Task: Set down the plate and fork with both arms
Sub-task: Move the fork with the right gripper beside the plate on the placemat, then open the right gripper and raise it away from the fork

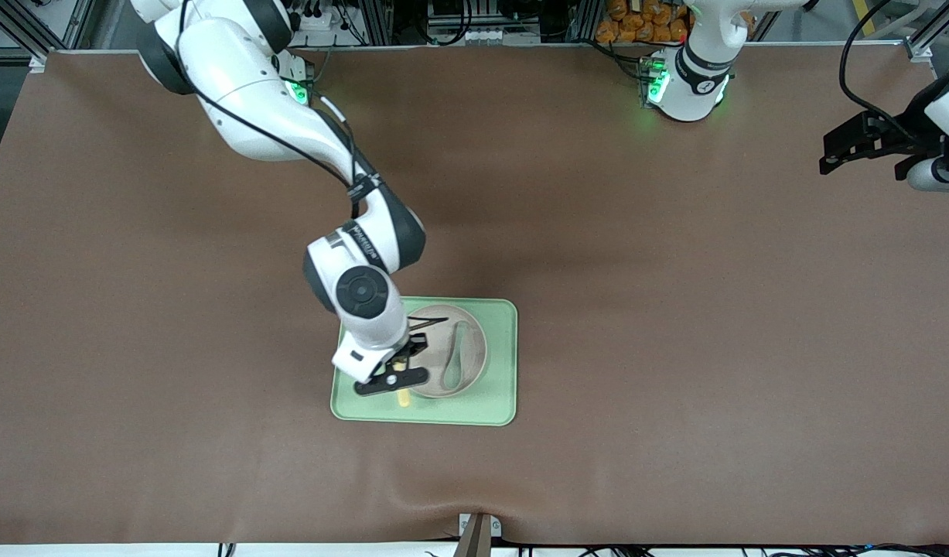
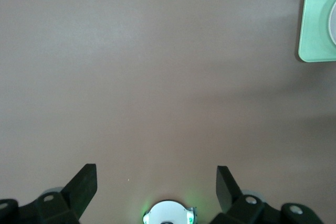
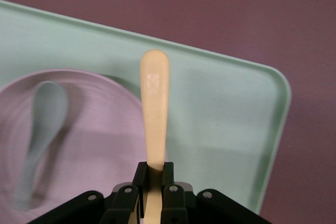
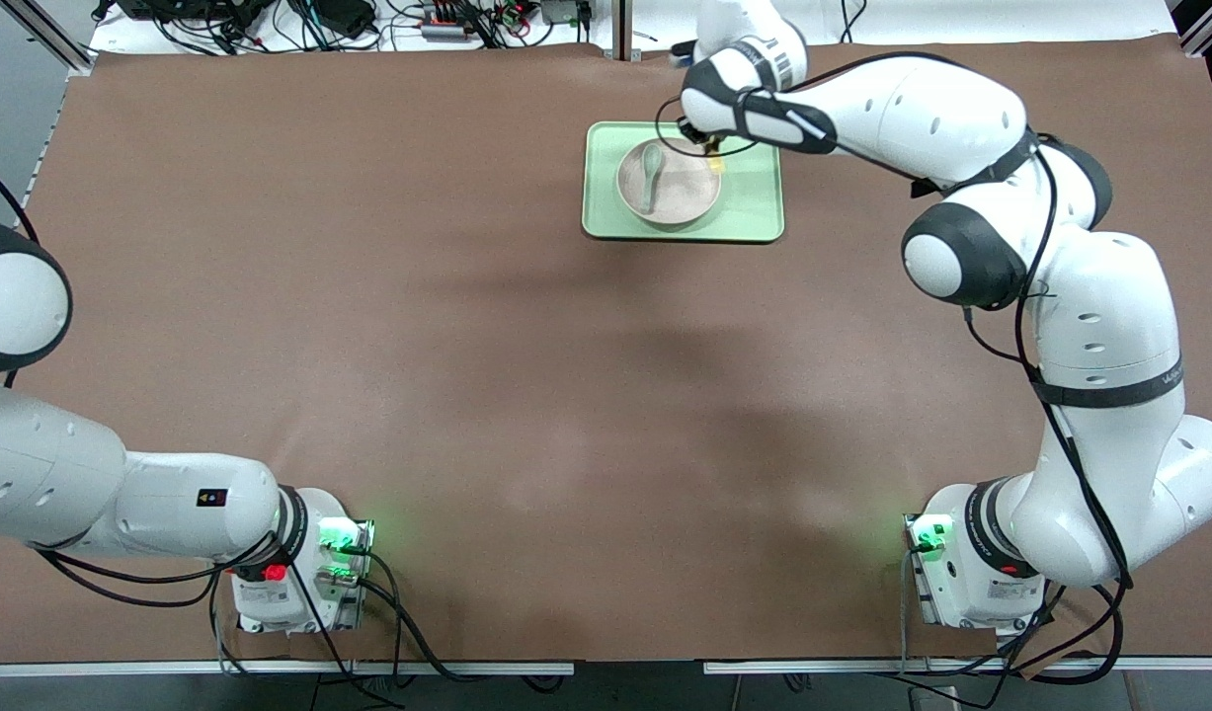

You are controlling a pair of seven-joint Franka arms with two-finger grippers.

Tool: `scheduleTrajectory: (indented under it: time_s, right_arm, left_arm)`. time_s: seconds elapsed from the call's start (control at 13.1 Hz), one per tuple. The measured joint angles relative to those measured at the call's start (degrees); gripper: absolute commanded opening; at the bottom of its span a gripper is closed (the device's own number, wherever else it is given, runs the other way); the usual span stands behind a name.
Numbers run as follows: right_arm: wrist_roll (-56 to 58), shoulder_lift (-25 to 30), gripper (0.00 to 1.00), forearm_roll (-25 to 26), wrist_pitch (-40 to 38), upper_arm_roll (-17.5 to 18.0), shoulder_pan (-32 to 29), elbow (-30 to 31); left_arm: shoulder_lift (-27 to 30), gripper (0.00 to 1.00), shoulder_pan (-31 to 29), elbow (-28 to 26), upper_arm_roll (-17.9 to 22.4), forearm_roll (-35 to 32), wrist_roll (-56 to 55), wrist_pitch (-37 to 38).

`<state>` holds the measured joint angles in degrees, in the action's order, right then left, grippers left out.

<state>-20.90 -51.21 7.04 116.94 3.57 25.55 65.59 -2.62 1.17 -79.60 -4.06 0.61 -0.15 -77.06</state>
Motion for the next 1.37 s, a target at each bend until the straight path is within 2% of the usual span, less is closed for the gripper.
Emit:
scheduleTrajectory:
  time_s: [0.15, 0.38, 0.76, 0.84, 0.92, 0.99, 1.15, 1.37]
  right_arm:
    - [-0.1, 0.1, 0.00, -0.1, -1.2, 1.1, -2.9, 0.5]
    - [-1.1, 0.2, 0.00, -0.2, -1.1, 1.5, -4.1, 2.9]
    - [-4.7, 0.3, 0.00, -0.2, 5.1, 1.7, -4.2, 8.6]
    - [-5.1, 0.3, 0.07, -0.2, 5.6, 1.7, -4.2, 9.2]
    - [-5.5, 0.3, 0.25, -0.2, 5.9, 1.7, -4.2, 9.5]
    - [-5.8, 0.3, 0.54, -0.2, 6.0, 1.7, -4.2, 9.5]
    - [-6.8, 0.4, 0.65, -0.2, 6.0, 1.7, -4.2, 9.6]
    - [-7.0, 0.9, 0.77, -0.2, 6.0, 1.7, -4.4, 9.8]
  left_arm:
    - [-0.2, 1.00, -0.2, 0.0, 0.3, 0.0, 0.0, -0.5]
    - [0.2, 1.00, -2.9, 0.0, 0.5, -0.1, 0.0, -0.5]
    - [1.4, 1.00, -4.5, 0.1, 0.4, -0.1, 0.1, -0.5]
    - [1.4, 1.00, -4.7, 0.1, 0.6, -0.1, 0.0, -0.5]
    - [1.4, 1.00, -5.5, 0.1, 0.8, -0.1, -0.1, -0.5]
    - [1.4, 1.00, -6.6, 0.1, 0.9, -0.1, 0.0, -0.5]
    - [1.6, 1.00, -7.6, 0.1, 0.9, 0.0, 0.2, -0.5]
    - [2.4, 1.00, -7.4, 0.1, -0.5, 0.0, 0.1, -0.2]
